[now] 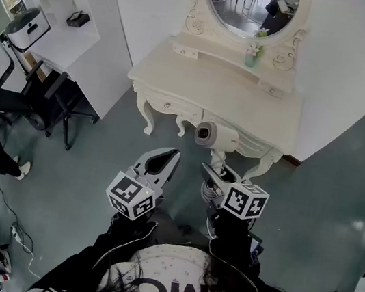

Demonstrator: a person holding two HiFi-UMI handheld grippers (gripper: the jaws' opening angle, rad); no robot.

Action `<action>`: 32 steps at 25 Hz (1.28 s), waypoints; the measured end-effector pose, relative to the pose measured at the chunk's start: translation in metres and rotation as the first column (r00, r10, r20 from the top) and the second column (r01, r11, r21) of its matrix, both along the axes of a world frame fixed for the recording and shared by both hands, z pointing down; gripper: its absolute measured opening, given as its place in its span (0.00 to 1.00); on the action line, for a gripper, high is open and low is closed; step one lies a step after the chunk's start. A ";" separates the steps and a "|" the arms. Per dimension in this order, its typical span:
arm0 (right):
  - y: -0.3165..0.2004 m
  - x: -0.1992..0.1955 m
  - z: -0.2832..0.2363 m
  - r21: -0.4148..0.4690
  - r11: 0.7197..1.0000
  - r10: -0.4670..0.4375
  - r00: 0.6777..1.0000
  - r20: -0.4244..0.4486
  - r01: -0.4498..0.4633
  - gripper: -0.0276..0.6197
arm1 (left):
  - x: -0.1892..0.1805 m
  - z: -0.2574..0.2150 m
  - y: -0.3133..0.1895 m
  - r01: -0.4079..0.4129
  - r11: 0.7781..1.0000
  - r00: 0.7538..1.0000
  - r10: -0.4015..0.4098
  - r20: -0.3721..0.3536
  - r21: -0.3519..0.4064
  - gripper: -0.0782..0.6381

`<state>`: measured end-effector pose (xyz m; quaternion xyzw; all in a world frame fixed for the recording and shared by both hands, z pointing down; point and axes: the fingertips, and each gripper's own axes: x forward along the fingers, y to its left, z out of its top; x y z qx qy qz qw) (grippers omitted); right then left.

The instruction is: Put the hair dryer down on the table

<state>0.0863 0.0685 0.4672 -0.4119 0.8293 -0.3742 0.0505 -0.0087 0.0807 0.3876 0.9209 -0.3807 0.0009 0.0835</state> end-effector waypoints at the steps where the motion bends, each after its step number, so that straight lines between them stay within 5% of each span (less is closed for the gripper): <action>1: 0.000 0.000 0.000 0.000 1.000 -0.002 1.000 -0.002 0.002 0.44 | 0.001 0.000 0.000 0.001 1.000 1.000 -0.001 -0.001 0.000 0.10; 32: -0.024 -0.012 0.019 -0.053 0.996 -0.065 0.998 0.007 0.066 0.44 | -0.011 0.017 -0.025 0.047 0.997 0.999 -0.046 0.013 -0.055 0.10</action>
